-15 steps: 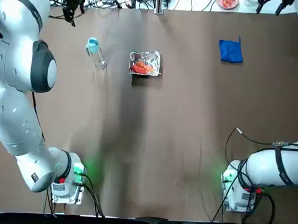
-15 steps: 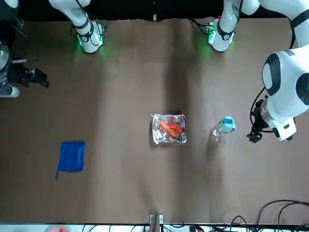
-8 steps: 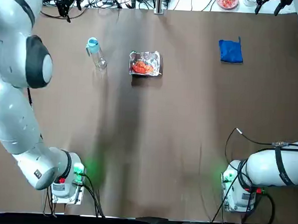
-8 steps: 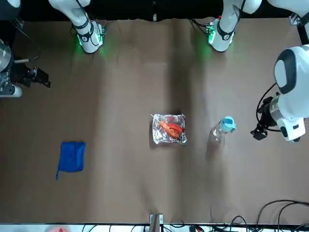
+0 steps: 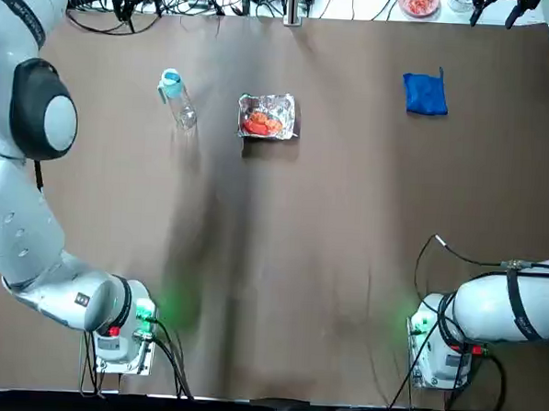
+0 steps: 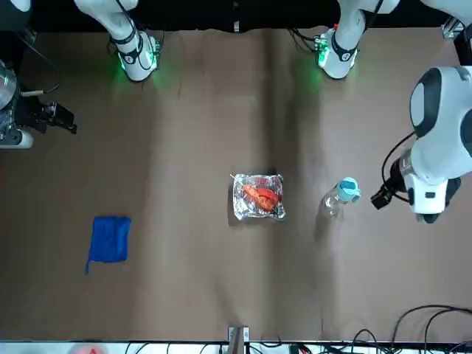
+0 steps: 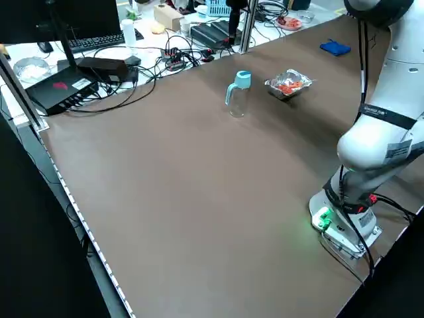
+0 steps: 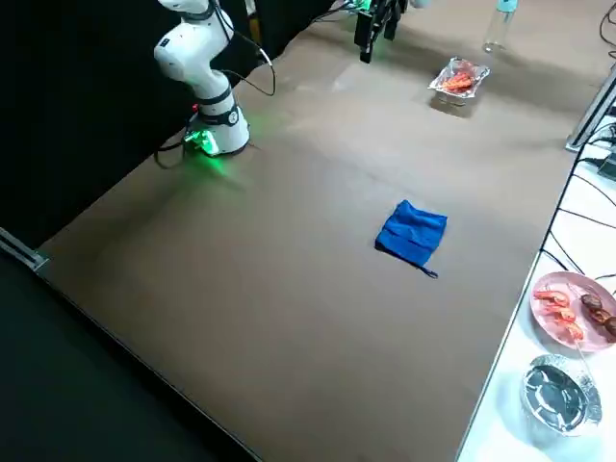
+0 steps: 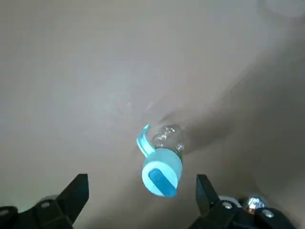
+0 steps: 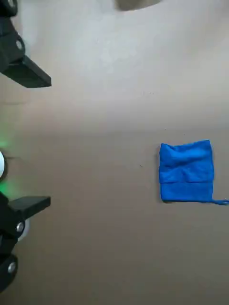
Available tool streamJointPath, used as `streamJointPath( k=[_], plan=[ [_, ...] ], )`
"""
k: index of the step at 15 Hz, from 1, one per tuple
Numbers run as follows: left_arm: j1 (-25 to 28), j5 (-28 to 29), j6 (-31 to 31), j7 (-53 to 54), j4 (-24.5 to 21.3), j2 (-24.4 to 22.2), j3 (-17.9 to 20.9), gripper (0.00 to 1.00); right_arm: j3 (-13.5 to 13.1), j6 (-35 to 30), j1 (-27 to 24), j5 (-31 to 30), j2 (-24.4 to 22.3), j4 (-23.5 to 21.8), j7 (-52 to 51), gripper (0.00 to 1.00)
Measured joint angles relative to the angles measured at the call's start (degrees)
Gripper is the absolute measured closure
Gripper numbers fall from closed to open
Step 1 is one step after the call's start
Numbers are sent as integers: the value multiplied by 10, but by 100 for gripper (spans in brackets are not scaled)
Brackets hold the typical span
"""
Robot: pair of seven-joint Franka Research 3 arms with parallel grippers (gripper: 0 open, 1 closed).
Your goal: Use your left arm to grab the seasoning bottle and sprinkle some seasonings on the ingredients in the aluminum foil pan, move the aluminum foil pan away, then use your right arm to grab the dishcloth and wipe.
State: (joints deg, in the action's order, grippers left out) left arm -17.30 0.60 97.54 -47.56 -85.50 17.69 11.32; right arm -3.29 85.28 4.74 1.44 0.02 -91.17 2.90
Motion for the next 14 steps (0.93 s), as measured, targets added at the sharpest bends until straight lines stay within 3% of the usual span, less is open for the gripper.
streamJointPath(
  k=[3,8,14],
  plan=[
    [39,20,-1,69,0,-10,-66,0,0,0,0,0,0,0,0,0],
    [59,22,-8,276,-4,-15,-118,0,0,0,0,0,0,0,0,0],
    [55,22,42,320,-61,-49,-137,0,0,0,0,0,0,0,0,0]
  ],
)
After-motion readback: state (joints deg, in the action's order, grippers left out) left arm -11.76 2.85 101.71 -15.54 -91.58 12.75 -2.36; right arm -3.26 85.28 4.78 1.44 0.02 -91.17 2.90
